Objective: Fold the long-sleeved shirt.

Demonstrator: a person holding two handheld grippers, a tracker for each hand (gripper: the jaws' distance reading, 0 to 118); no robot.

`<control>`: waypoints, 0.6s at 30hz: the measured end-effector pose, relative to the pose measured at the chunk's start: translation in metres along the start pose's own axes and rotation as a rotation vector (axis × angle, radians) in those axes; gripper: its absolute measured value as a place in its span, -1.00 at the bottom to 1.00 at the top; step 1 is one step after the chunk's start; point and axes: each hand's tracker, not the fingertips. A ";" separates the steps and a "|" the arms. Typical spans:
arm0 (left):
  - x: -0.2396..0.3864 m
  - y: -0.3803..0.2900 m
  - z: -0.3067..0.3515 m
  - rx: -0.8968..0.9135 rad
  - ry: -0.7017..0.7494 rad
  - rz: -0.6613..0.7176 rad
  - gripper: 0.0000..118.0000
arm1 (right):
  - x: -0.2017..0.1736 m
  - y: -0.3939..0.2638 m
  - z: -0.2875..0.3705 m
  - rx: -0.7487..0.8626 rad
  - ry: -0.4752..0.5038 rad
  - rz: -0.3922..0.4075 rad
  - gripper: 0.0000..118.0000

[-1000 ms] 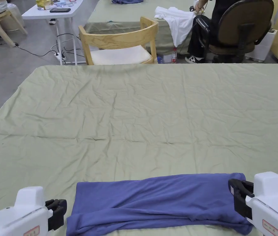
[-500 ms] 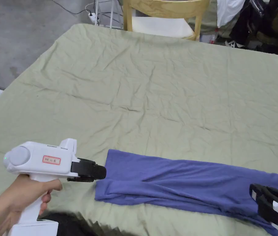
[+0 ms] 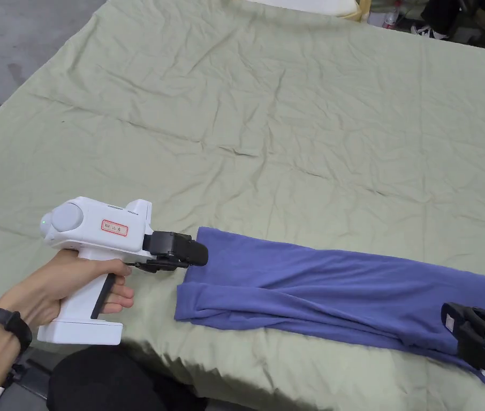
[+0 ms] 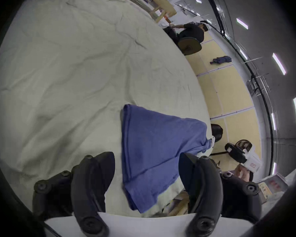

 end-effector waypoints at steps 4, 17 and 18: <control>-0.006 -0.005 -0.021 -0.040 0.002 -0.005 0.35 | 0.009 -0.004 -0.002 -0.009 -0.019 -0.026 -0.99; 0.017 -0.009 -0.081 -0.029 -0.166 0.038 -0.30 | 0.013 -0.001 -0.021 0.000 0.036 -0.105 -0.99; 0.019 -0.010 -0.085 -0.024 -0.137 0.027 -0.50 | 0.008 0.001 -0.021 0.005 0.047 -0.104 -0.99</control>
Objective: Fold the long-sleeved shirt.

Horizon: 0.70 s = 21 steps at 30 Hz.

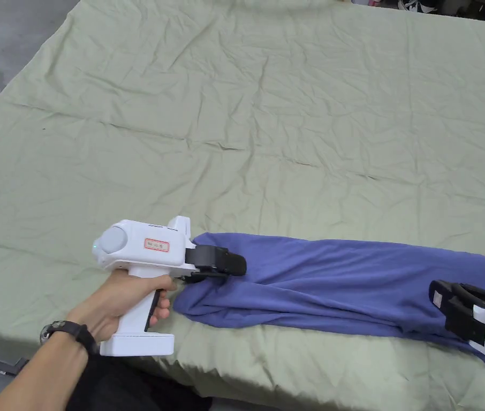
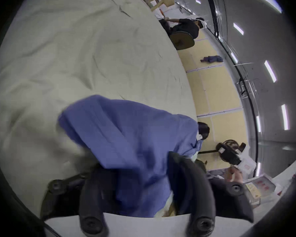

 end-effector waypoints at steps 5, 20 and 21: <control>0.000 -0.006 -0.004 0.020 0.028 0.026 -0.86 | -0.008 0.002 -0.001 0.010 0.030 0.010 -0.99; 0.022 -0.001 0.061 0.115 0.310 -0.074 -0.90 | 0.007 0.003 0.004 0.051 0.022 -0.029 -0.99; 0.023 0.000 0.066 0.136 0.359 -0.099 -0.90 | 0.008 0.003 0.004 0.053 0.020 -0.033 -0.99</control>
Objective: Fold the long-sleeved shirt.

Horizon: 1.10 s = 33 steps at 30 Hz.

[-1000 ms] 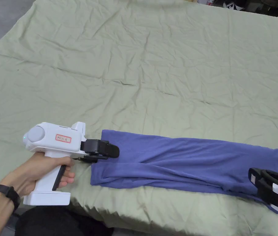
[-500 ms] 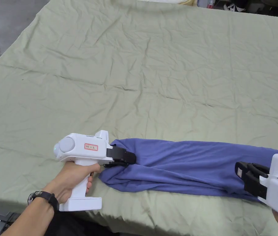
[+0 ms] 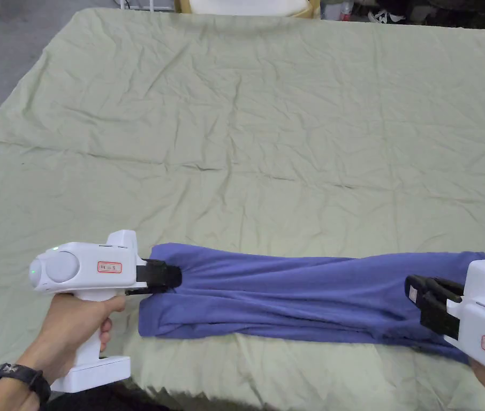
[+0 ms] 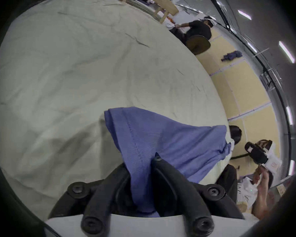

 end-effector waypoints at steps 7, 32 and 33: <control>-0.011 0.009 0.023 0.007 0.083 0.032 -0.90 | 0.010 -0.005 0.003 0.010 0.010 -0.023 -0.99; 0.313 0.006 -0.107 -0.238 -0.170 -0.297 -0.90 | 0.104 -0.055 0.046 0.122 -0.045 -0.247 -0.99; 0.315 0.010 -0.121 -0.252 -0.173 -0.308 -0.90 | 0.108 -0.056 0.048 0.126 -0.051 -0.259 -0.99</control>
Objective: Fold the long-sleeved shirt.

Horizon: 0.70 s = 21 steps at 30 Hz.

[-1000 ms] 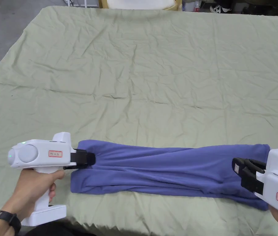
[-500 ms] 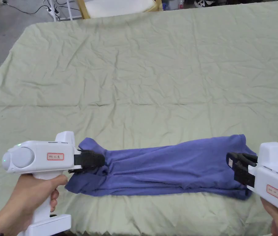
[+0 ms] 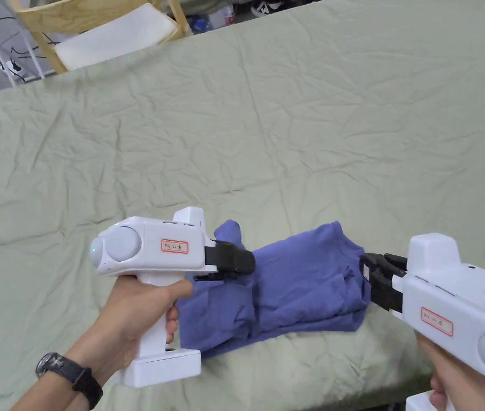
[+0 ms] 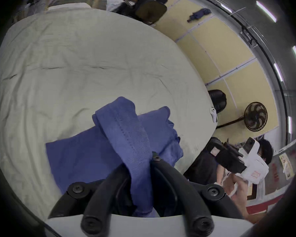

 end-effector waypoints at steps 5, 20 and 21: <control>0.020 0.019 -0.047 -0.048 -0.006 -0.023 -0.90 | 0.015 0.002 0.010 0.022 -0.032 -0.031 -0.99; 0.073 0.025 -0.135 -0.147 0.073 -0.046 -0.04 | 0.041 -0.008 0.020 -0.006 -0.090 -0.070 -0.99; 0.080 0.025 -0.137 -0.148 0.073 -0.057 0.03 | 0.042 -0.007 0.020 -0.006 -0.091 -0.071 -0.99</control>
